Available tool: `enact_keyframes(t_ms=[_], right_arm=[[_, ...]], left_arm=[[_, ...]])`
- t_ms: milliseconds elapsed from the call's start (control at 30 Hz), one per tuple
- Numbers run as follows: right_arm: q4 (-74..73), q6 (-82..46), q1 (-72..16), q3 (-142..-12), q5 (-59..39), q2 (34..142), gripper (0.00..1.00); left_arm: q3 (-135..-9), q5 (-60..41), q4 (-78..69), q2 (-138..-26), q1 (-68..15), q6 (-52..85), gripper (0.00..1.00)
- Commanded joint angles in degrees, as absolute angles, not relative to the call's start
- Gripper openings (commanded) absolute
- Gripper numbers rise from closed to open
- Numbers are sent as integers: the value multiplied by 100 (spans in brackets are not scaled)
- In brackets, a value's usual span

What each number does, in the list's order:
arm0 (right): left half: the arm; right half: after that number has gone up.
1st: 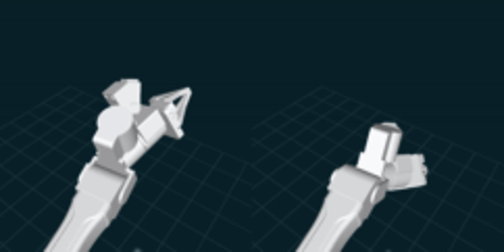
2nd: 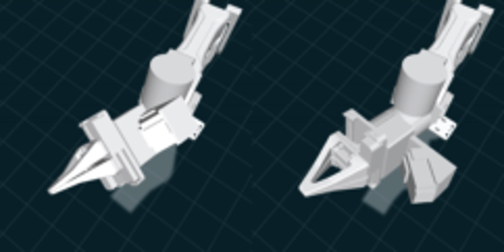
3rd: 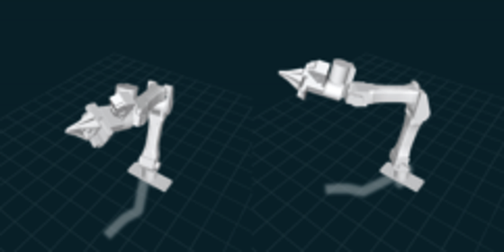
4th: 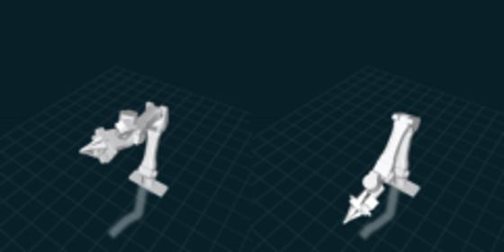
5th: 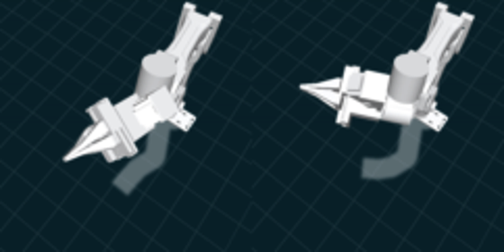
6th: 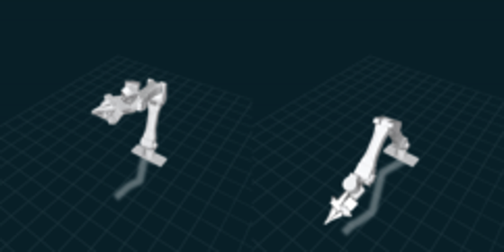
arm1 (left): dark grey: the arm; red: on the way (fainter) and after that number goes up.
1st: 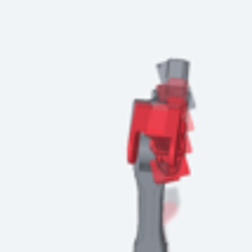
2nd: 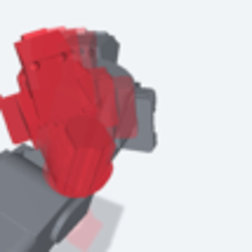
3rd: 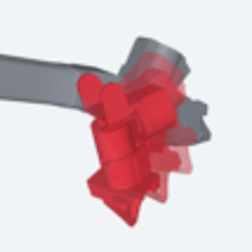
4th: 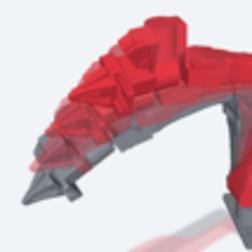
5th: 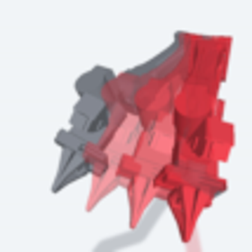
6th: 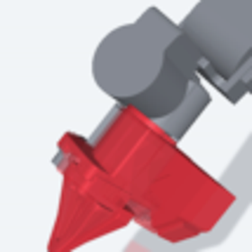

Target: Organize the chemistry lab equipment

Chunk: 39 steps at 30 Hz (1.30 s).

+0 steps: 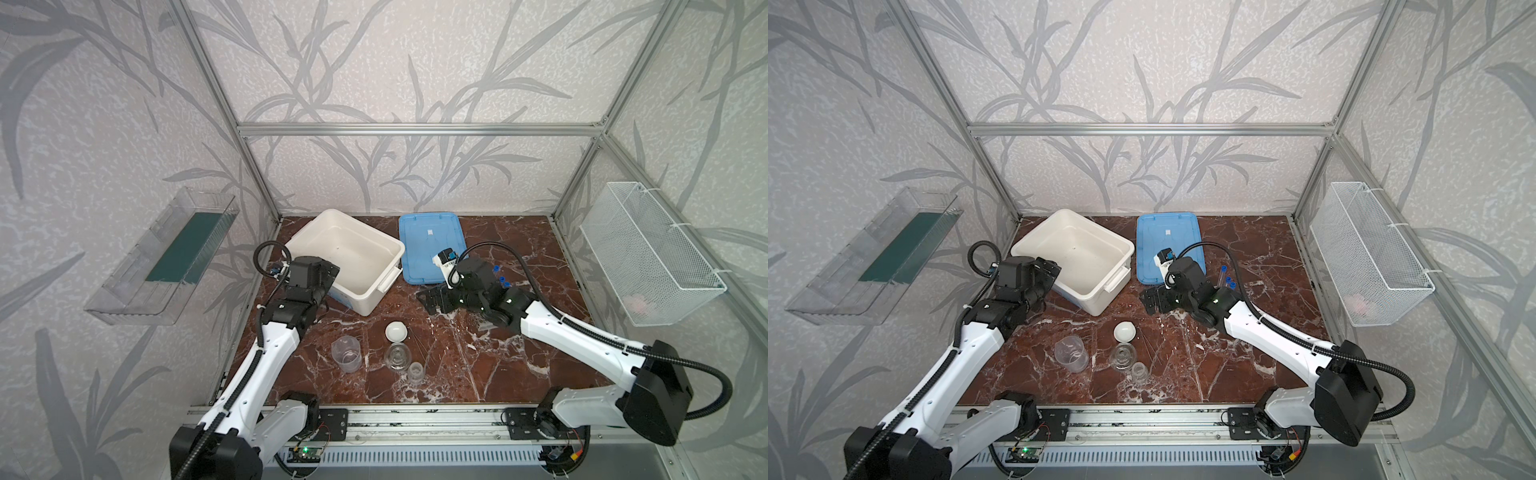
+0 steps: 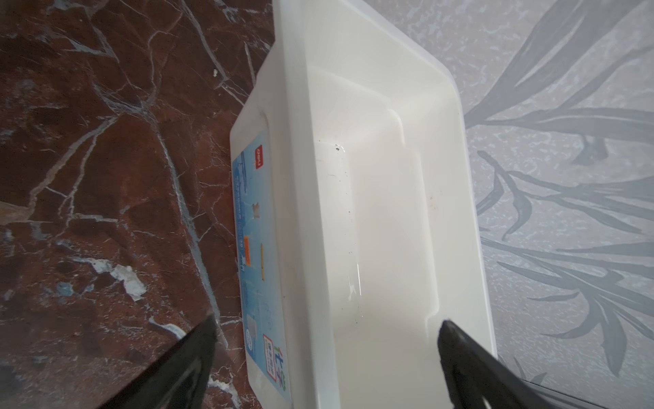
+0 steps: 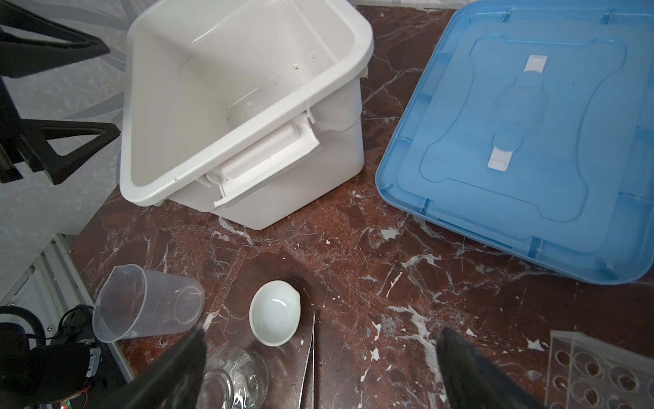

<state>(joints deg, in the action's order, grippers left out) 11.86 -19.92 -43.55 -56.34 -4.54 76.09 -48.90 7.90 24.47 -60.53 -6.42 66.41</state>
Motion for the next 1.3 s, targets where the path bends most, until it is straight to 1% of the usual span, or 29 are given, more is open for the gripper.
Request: enact_keyframes(t_ms=[0,67,100,267,333,467,600,700,767,833,933,967,1033,1100,1133,1167,1267], right_arm=[[1173,-1929,-4386,-5523,-306,7360,99],[1195,-1909,-4386,-5512,-274,7341,99],[1195,-1901,-4385,-5506,-266,7338,99],[1239,-1849,-4386,-5493,-188,7350,99],[1226,-1844,-4386,-5491,-168,7365,99],[1178,-1855,-4386,-5492,-176,7407,99],[1162,-1863,-4385,-5530,-196,7483,99],[1169,-1873,-4386,-5551,-202,7523,99],[1169,-1872,-4386,-5546,-195,7515,99],[1169,-1872,-4386,-5545,-180,7501,99],[1169,-1873,-4386,-5547,-171,7488,99],[1166,-1872,-4386,-5543,-169,7481,99],[1160,-1872,-4386,-5546,-168,7479,99],[1152,-1872,-4385,-5541,-166,7478,99],[1147,-1872,-4386,-5535,-174,7470,99],[1151,-1872,-4384,-5526,-158,7466,99],[1142,-1881,-4386,-5501,-150,7443,99]], left_arm=[[-5600,912,3536,-6449,-492,6748,83],[-5917,1111,3911,-6690,-498,6850,80],[-6007,1137,3991,-6789,-483,6947,74],[-6156,1042,3756,-7034,-465,7054,74],[-6316,1059,4054,-7177,-462,7184,73],[-6766,1119,4850,-7527,-461,7379,68],[-6592,801,4533,-7604,-472,7534,65],[-6717,779,4737,-7770,-542,7598,61],[-6750,782,4804,-7837,-558,7639,60],[-6748,752,4776,-7863,-559,7688,55],[-6768,764,4860,-7898,-579,7815,51],[-6768,765,4893,-7892,-580,7907,47],[-6729,739,4931,-7864,-589,8041,45],[-6662,778,4915,-7802,-615,8220,34],[-6610,779,4852,-7754,-628,8296,27],[-6574,794,4819,-7727,-639,8350,25],[-6574,940,4977,-7643,-718,8584,24]])
